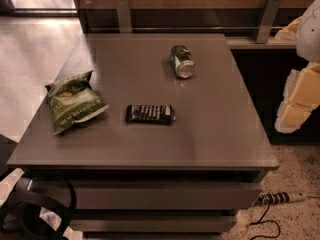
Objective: Place green can upright
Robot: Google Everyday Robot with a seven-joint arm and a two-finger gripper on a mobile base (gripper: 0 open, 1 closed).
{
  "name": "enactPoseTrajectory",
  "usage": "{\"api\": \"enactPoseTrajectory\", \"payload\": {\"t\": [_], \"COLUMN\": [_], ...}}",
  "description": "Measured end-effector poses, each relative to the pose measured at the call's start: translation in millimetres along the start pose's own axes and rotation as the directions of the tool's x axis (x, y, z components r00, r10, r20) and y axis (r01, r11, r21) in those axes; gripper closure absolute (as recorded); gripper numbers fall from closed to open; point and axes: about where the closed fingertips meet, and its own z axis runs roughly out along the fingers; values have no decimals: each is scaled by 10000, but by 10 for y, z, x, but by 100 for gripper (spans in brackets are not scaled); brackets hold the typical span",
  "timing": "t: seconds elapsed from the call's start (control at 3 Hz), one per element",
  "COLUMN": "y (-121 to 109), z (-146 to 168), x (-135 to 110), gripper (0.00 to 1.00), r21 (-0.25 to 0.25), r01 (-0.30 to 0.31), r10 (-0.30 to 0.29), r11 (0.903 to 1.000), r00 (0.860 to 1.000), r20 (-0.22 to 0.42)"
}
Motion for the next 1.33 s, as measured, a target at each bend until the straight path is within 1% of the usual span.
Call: {"api": "enactPoseTrajectory", "payload": {"t": [0.33,0.67,1.0,1.33], "y": [0,-168,-535,-934], "z": [0,-66,-76,-39], "x": [0,-96,-330,-620], "gripper": [0,0,0,0], "r21": [0,-53,-398,-289], "r01": [0,-251,-1093,-2440], "r10": [0,251,1104,2455], "r11": [10000,9997,9932,9694], "r00": [10000,9997,9935,9662], "r20": [0,38,272,789]}}
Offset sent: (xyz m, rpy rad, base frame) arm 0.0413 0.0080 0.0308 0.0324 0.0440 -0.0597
